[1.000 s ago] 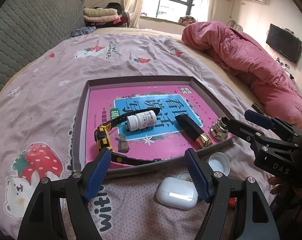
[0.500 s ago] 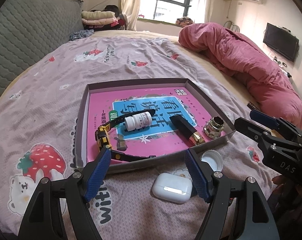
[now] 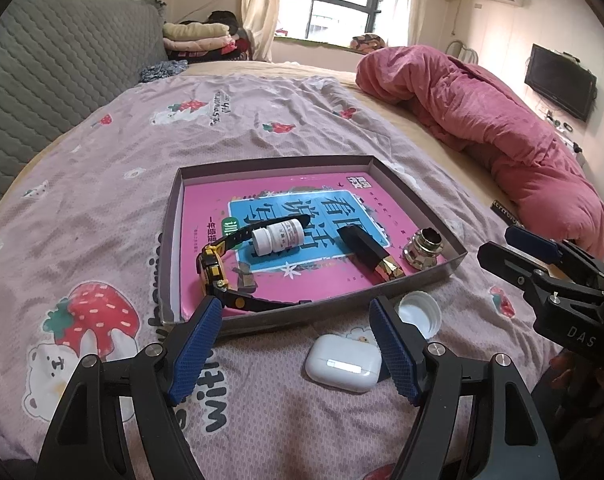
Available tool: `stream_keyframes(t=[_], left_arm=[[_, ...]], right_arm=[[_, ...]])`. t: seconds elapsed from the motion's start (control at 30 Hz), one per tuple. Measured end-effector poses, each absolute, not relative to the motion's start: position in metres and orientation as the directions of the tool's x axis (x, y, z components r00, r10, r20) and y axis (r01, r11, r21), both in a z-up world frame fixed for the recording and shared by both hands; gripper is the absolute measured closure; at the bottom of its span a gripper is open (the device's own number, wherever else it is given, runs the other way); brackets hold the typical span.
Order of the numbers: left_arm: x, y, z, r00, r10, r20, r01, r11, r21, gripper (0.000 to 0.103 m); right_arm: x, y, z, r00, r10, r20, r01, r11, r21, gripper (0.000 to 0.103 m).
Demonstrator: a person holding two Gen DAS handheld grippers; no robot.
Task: Organize rigid objects
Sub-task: 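Withdraw both open tools back from the tray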
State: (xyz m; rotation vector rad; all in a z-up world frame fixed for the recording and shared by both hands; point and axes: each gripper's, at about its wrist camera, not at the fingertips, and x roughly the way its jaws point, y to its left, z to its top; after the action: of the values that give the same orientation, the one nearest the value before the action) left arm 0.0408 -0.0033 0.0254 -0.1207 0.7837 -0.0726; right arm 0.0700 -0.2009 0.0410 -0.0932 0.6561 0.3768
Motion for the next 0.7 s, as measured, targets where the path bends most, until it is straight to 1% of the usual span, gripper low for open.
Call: stream_keyframes(t=[0.47,0.7], left_arm=[[0.028,-0.008,0.026,0.688,-0.131,-0.714,0.037,0.989,-0.146,0.026],[0.023,-0.007,0.022,0.669,-0.123,-0.733,0.018,0.989,-0.150,0.026]], right_arm=[[0.059,-0.199,0.037,0.696,0.335,-0.635,-0.396,0.917,0.049,0.040],[0.054,-0.194,0.034,0.677,0.338,-0.654,-0.414,0.909,0.041,0.040]])
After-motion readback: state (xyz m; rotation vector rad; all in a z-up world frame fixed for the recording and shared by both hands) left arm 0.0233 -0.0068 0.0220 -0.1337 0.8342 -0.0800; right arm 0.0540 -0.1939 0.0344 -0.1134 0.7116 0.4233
